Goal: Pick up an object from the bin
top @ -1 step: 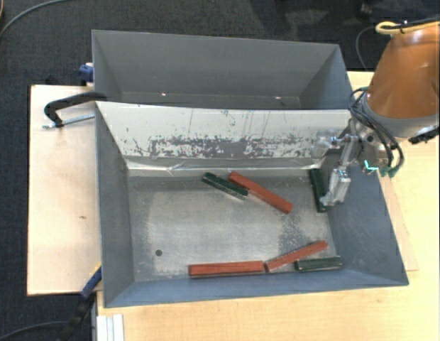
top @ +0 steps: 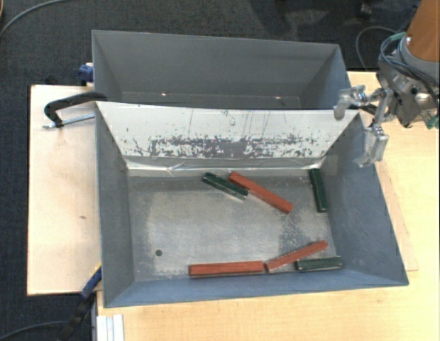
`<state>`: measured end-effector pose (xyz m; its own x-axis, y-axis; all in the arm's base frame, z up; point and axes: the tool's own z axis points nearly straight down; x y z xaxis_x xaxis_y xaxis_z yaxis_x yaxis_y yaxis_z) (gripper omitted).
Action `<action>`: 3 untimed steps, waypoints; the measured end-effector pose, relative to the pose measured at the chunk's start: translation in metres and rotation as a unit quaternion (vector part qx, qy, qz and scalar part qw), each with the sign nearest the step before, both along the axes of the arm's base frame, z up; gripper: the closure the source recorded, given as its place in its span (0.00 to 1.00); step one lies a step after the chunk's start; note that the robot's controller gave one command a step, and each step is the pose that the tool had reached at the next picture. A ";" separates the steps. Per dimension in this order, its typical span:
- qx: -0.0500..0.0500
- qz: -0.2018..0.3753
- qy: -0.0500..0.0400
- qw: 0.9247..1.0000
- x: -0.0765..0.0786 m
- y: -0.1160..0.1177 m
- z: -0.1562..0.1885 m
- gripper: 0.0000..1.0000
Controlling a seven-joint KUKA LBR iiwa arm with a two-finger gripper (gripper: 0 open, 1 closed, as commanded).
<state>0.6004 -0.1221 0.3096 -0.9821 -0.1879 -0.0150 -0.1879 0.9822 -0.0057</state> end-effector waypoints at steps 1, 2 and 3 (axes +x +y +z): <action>0.003 0.029 0.012 1.000 -0.040 0.023 -0.111 0.00; 0.004 -0.182 0.010 0.983 -0.074 -0.006 -0.229 0.00; 0.004 -0.221 -0.001 0.975 -0.011 -0.013 -0.168 0.00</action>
Offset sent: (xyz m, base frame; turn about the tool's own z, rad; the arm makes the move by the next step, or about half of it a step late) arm -0.0389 0.0218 -0.1074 -0.0590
